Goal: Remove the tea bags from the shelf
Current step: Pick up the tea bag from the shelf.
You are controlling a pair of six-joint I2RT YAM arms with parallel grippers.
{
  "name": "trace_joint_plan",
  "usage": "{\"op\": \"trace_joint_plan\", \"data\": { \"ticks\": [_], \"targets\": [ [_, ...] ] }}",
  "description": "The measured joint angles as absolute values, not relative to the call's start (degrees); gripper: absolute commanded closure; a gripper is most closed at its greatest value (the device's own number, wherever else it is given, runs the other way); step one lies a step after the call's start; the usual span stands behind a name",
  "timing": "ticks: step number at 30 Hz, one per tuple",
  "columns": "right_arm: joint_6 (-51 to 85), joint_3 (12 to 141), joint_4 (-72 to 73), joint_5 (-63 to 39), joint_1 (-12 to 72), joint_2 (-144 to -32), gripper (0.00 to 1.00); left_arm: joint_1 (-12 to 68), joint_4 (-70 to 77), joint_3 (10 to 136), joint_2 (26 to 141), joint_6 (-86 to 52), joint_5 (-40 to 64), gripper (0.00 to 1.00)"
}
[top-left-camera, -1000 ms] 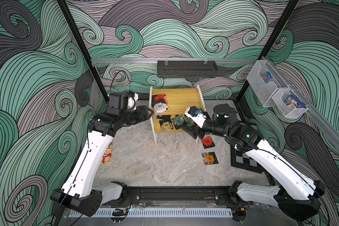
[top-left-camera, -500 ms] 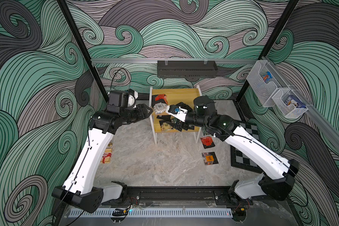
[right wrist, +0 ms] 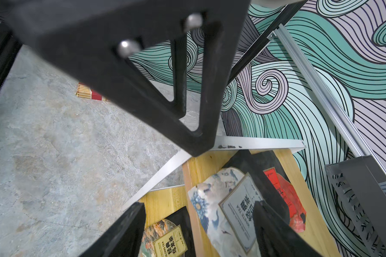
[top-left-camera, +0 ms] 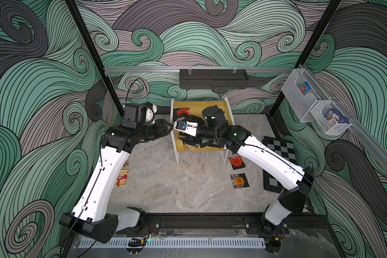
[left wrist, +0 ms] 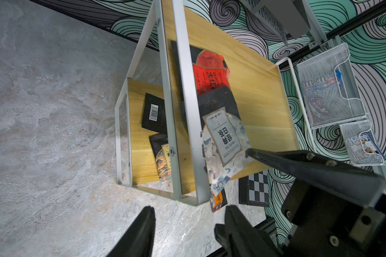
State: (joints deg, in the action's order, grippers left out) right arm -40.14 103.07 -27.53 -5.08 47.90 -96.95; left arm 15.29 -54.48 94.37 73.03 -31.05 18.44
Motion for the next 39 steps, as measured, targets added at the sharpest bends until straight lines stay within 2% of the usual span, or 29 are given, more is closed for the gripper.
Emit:
{"op": "trace_joint_plan", "data": {
  "ticks": [15, 32, 39],
  "targets": [
    [-40.9, 104.0, -27.5, -1.3, 47.9, -99.9, 0.36, 14.7, -54.5, 93.5, 73.0, -31.0, 18.5, 0.46],
    [-40.7, 99.2, -25.2, 2.4, 47.9, -96.1, 0.59, 14.6, -54.4, 92.0, 72.5, -31.1, 18.7, 0.46],
    [-40.2, 96.6, -24.8, 3.8, 47.9, -93.4, 0.72, 14.6, -54.4, 91.7, 72.5, -31.1, 18.7, 0.46]
  ]
}}
